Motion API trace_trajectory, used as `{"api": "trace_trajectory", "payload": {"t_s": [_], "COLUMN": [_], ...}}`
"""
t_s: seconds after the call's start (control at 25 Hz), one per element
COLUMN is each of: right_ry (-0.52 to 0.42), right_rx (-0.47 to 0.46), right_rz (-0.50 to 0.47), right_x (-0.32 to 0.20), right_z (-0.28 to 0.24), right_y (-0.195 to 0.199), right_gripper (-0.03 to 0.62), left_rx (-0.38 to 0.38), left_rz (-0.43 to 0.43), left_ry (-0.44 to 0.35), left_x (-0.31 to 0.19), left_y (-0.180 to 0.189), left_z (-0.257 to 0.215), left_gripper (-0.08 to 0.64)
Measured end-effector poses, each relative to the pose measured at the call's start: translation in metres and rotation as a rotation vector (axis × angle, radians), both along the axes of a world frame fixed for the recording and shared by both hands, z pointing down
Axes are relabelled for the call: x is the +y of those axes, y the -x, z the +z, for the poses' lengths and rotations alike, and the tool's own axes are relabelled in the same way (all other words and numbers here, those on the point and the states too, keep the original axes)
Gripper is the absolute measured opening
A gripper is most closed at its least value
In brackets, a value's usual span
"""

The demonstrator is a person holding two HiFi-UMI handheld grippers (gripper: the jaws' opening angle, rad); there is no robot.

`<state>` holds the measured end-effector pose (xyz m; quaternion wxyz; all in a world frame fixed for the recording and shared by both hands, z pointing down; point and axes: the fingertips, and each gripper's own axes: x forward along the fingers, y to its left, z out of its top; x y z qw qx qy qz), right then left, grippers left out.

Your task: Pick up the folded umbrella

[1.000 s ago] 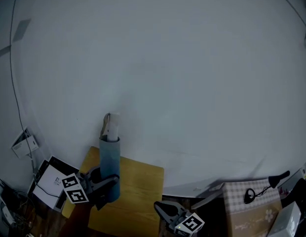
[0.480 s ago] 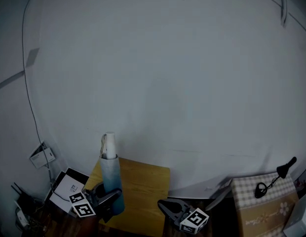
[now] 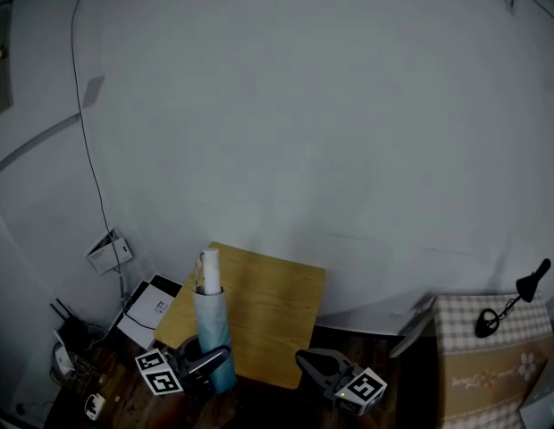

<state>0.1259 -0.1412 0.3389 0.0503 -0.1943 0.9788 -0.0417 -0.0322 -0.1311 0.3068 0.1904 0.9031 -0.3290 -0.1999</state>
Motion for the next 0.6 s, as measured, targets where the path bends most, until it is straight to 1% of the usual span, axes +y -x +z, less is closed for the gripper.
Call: {"api": "trace_trajectory", "payload": {"t_s": [0.2,0.32,0.4,0.48,0.6], "right_ry": [0.009,0.010,0.003,-0.004,-0.008], "right_rx": [-0.041,-0.021,0.003,0.000,-0.002], "right_rz": [-0.002,0.047,0.077,0.093,0.106], "right_x": [0.032,0.041,0.049,0.059,0.078], "right_z": [-0.003,-0.001,-0.001,-0.003,-0.006], "right_y": [-0.008,-0.013,-0.013,-0.011,0.004], "right_gripper": [0.021,0.021,0.021,0.021,0.021], "left_rx": [-0.019,-0.014,0.002,0.015,0.021], "left_rz": [0.025,0.061,0.088,0.113,0.143], "left_ry": [0.027,0.024,0.018,0.008,-0.005], "left_x": [0.034,0.047,0.054,0.062,0.079], "left_y": [-0.021,-0.028,-0.030,-0.029,-0.017], "left_z": [0.004,0.002,0.000,-0.001,-0.003], "left_gripper": [0.281,0.281,0.281,0.281,0.281]}}
